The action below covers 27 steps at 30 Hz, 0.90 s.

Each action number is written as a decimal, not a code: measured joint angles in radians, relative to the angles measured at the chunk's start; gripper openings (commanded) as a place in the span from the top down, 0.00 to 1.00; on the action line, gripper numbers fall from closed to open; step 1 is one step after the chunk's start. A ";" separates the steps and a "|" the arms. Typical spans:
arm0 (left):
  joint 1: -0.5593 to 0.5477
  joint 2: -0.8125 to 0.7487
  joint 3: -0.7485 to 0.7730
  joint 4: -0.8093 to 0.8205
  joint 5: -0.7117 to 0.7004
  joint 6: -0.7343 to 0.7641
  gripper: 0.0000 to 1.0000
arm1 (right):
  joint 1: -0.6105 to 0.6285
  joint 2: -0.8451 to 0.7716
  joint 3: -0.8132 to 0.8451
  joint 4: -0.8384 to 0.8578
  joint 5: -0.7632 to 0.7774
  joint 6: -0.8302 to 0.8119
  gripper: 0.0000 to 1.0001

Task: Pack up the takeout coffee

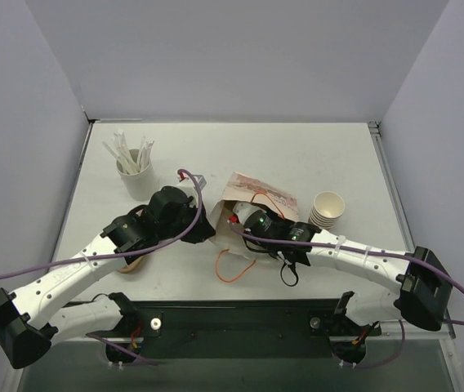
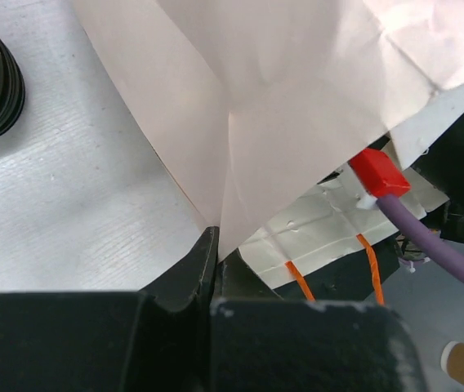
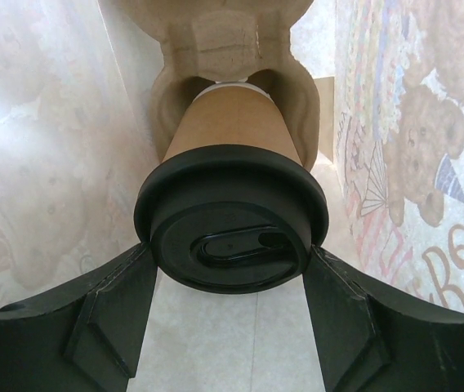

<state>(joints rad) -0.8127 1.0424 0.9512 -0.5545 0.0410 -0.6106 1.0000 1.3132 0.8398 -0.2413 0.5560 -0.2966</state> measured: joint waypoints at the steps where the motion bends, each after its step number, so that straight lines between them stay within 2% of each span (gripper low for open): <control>1: -0.001 0.000 0.000 0.005 0.004 -0.006 1.00 | -0.005 -0.012 -0.008 0.007 -0.007 -0.004 0.71; 8: -0.002 0.000 0.000 0.031 0.005 -0.014 1.00 | -0.025 -0.016 -0.011 0.026 -0.028 -0.042 0.72; 27: 0.016 0.000 -0.001 0.032 0.005 -0.010 1.00 | -0.048 0.152 0.099 0.022 0.000 -0.037 0.69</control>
<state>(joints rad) -0.7963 1.0420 0.9504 -0.5228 0.0456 -0.6205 0.9516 1.4651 0.9386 -0.2195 0.5564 -0.3332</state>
